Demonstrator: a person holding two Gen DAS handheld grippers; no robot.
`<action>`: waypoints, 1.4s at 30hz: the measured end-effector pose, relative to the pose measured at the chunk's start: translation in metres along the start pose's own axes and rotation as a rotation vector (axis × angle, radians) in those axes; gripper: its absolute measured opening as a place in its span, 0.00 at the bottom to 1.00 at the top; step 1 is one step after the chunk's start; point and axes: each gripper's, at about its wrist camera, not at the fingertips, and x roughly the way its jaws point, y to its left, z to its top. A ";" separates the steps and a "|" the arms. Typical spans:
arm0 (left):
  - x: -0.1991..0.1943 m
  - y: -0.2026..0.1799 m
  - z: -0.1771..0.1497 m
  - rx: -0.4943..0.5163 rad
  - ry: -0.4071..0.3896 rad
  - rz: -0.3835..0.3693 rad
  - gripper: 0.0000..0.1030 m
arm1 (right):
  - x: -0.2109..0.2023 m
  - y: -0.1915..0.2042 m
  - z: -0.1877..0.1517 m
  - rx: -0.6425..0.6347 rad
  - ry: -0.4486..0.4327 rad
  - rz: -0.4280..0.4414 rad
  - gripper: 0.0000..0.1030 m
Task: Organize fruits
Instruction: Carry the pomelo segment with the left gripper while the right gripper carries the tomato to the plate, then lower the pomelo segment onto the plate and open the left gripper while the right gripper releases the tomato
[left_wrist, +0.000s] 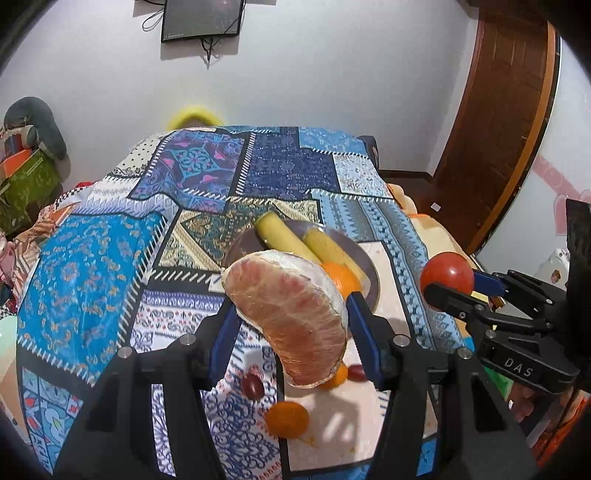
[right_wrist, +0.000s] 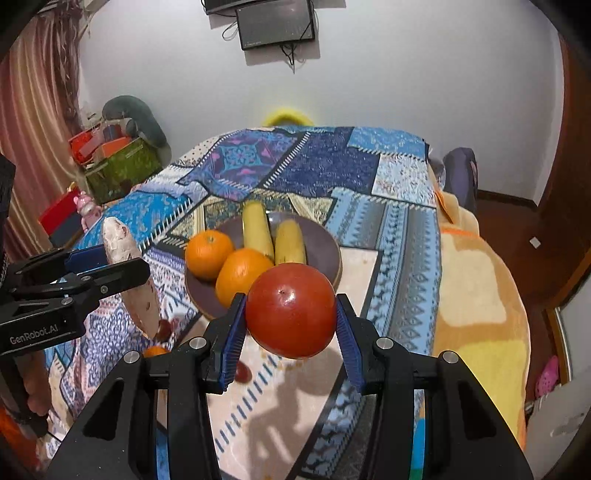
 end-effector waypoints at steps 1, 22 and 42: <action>0.002 0.000 0.002 0.000 -0.002 -0.001 0.56 | 0.001 0.001 0.002 -0.001 -0.003 0.001 0.42; 0.076 0.004 0.054 0.001 0.009 0.006 0.56 | 0.067 -0.025 0.036 0.004 0.018 -0.027 0.42; 0.135 0.011 0.055 0.003 0.105 0.013 0.55 | 0.124 -0.037 0.043 0.052 0.105 0.009 0.43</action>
